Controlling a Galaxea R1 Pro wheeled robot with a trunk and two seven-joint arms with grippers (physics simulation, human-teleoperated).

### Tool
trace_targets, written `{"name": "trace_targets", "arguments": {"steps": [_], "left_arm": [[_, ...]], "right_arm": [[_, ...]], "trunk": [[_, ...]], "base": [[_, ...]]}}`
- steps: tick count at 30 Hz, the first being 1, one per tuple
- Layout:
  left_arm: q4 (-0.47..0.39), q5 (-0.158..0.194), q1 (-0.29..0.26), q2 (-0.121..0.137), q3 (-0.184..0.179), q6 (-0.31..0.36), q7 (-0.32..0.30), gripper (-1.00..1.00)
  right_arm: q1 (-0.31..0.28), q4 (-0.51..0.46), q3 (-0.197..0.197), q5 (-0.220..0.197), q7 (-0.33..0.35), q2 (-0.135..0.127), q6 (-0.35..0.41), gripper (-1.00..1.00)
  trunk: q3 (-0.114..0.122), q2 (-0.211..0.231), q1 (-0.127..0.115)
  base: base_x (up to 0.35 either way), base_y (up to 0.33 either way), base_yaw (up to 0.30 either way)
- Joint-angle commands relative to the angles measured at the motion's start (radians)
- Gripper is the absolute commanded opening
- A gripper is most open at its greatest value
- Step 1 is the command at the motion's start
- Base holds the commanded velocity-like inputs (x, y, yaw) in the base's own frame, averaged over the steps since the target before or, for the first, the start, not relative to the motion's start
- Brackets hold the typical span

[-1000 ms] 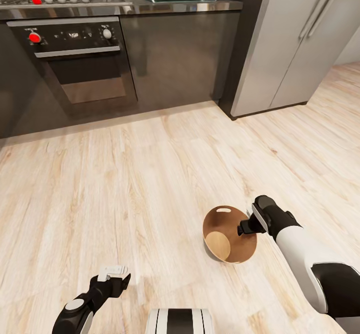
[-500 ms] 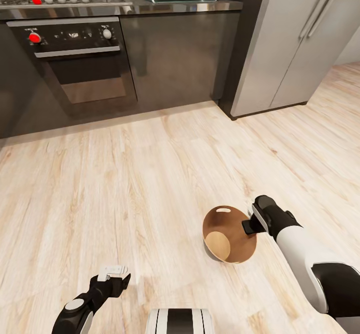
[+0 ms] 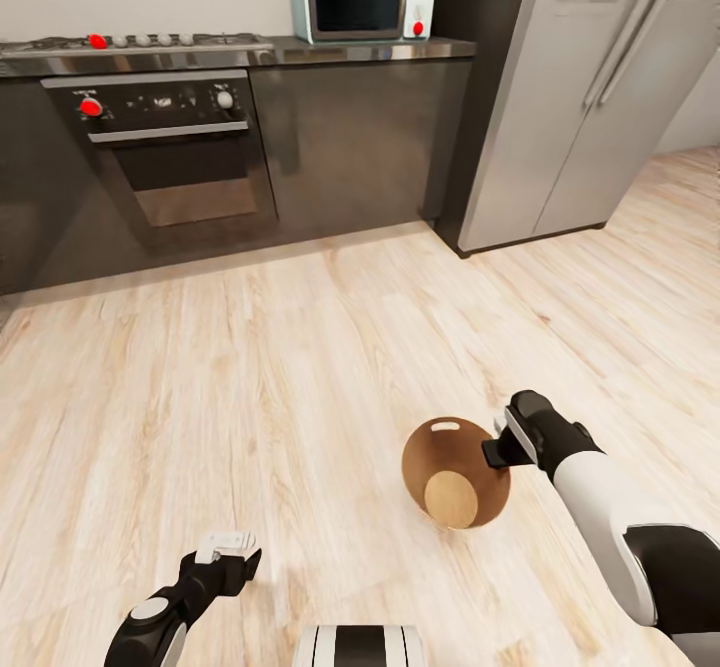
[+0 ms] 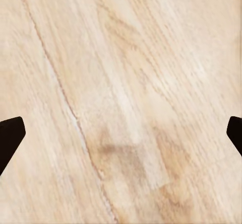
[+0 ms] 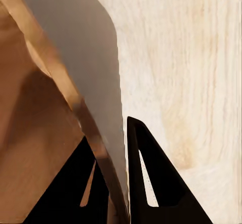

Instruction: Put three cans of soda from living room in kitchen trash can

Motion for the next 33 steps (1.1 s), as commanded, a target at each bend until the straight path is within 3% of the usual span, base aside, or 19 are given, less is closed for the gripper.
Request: {"name": "trace_targets", "arguments": {"steps": [1, 17, 33], "left_arm": [[0.0, -0.001, 0.0, 0.0, 0.0, 0.0, 0.0, 1.0], [0.001, -0.005, 0.0, 0.0, -0.001, -0.001, 0.0, 1.0], [0.002, -0.006, 0.0, 0.0, -0.002, 0.005, 0.0, 1.0]], "right_arm": [[0.0, 0.0, 0.0, 0.01, -0.002, -0.001, 0.0, -1.0], [0.001, 0.011, -0.008, -0.006, 0.013, 0.0, 0.0, -1.0], [0.045, 0.01, -0.008, -0.005, 0.013, 0.004, 0.0, -1.0]], "trunk": [[0.004, 0.0, 0.0], [0.066, 0.004, -0.008], [0.116, 0.116, -0.069]], "base": [[0.0, 0.0, 0.0], [0.0, 0.0, 0.0], [0.0, 0.0, 0.0]]}}
